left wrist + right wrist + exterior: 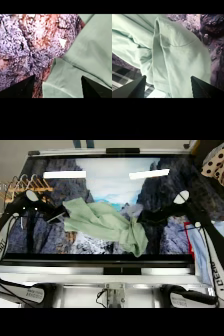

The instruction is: Fold the shirts.

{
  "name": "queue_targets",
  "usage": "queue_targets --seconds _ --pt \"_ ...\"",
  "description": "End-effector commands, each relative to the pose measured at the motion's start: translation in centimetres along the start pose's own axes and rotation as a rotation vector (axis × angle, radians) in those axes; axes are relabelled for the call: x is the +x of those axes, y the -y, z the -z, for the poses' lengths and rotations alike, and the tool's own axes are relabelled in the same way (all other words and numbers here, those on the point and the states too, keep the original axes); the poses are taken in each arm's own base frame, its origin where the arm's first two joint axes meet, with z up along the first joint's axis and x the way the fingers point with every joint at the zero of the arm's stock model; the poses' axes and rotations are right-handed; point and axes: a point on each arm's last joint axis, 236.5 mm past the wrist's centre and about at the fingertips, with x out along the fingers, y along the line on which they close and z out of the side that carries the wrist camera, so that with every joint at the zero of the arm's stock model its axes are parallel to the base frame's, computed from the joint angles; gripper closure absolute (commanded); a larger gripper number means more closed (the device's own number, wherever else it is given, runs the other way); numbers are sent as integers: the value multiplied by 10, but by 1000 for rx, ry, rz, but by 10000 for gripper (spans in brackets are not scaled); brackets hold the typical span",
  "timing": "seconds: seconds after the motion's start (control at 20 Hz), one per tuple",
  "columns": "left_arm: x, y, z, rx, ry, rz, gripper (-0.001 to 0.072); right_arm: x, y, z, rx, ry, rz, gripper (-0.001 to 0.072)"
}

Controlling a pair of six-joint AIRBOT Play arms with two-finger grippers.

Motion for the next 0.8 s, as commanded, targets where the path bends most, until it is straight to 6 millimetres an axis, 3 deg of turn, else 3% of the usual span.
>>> queue_targets --seconds 0.0,0.05,0.25,0.3,0.45,0.5,0.7,0.75 --pt "23 3 -2 6 4 0 30 7 1 -3 1 -1 -8 40" --pt "24 4 -1 8 0 -1 183 7 1 -5 -1 9 -7 40" --pt "26 5 0 11 -5 -1 268 26 4 0 -112 -13 108 40" --pt "27 5 0 11 -6 -2 390 34 3 2 -129 -25 126 39" --pt "26 5 1 11 -10 -2 637 54 -6 3 -155 -35 125 39" --pt "26 5 1 11 -10 -2 671 59 -8 4 -162 -39 125 40" --pt "22 6 -1 30 1 0 672 74 -10 7 -170 -59 132 43" --pt "20 7 -2 40 9 2 672 75 -9 5 -165 -53 135 156"
